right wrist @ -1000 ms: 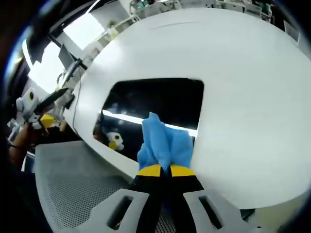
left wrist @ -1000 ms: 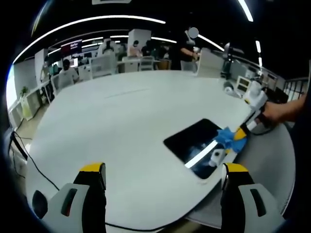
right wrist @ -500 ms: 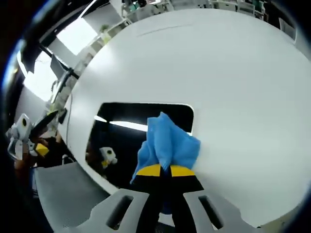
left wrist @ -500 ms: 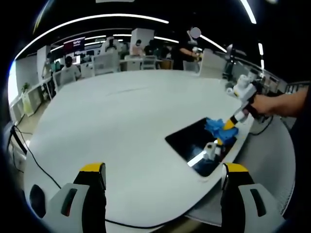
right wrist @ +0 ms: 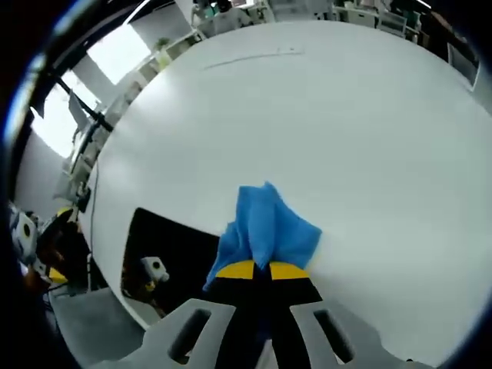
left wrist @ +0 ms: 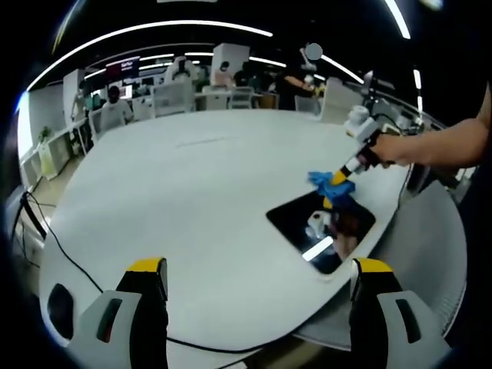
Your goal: Wipe the mirror surface with the cleaning cloth until all visible marks leave the cleaned area.
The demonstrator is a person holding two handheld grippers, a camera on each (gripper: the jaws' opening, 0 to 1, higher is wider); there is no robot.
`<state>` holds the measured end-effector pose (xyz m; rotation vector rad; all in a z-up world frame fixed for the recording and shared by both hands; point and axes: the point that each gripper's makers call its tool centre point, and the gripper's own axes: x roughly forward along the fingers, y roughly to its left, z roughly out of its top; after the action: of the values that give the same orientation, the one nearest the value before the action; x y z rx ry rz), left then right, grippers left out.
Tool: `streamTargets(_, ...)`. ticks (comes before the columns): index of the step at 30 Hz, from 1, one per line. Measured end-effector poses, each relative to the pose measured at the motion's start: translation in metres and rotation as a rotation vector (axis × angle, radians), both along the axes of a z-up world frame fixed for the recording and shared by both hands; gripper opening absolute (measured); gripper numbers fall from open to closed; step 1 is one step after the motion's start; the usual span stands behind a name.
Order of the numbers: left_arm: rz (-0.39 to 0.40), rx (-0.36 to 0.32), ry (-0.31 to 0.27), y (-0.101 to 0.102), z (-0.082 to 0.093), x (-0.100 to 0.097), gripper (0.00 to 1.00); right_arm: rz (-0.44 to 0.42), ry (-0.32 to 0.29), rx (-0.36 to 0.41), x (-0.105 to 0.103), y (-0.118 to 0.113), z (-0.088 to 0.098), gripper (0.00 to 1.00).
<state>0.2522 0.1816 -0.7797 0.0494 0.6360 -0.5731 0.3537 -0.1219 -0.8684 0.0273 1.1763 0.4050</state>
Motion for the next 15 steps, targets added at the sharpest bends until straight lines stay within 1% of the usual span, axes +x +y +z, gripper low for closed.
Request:
streamTargets(2,0.005,-0.001,-0.001,0.0,0.0,0.0,1.0,0.005,-0.027,0.012,-0.001,-0.002,0.0,0.0)
streamTargets(5,0.001,0.003,0.002,-0.001,-0.001,0.0,1.0,-0.002,-0.045,0.069,0.0,-0.001,0.001,0.0)
streamTargets(6,-0.006,0.004,0.002,-0.004,-0.001,0.0,1.0,-0.03,-0.045,0.126,0.0,-0.001,0.002,0.0)
streamTargets(7,-0.01,0.005,0.002,-0.005,0.0,0.0,1.0,-0.065,-0.034,0.142,-0.003,-0.004,0.004,0.0)
streamTargets(8,-0.012,0.007,0.002,-0.006,0.0,0.0,1.0,-0.05,-0.044,0.106,-0.008,-0.013,0.008,0.0)
streamTargets(9,-0.015,0.007,0.001,-0.007,0.001,0.001,1.0,-0.038,-0.084,0.103,-0.008,-0.016,0.015,0.0)
streamTargets(10,-0.014,0.007,-0.001,-0.007,0.001,0.002,1.0,-0.044,-0.093,0.118,-0.01,-0.019,0.023,0.0)
streamTargets(11,-0.012,0.005,-0.002,-0.007,0.002,0.003,1.0,-0.034,-0.102,0.114,-0.015,-0.026,0.032,0.0)
streamTargets(12,-0.01,0.006,-0.002,-0.006,0.001,0.004,1.0,-0.024,-0.115,0.089,-0.017,-0.034,0.036,0.0)
streamTargets(13,-0.011,0.01,-0.002,-0.006,0.001,0.005,1.0,-0.004,-0.141,0.029,-0.019,-0.05,0.041,0.0)
streamTargets(15,-0.014,0.015,-0.001,-0.006,0.001,0.006,1.0,-0.013,-0.135,-0.012,-0.023,-0.074,0.043,0.0)
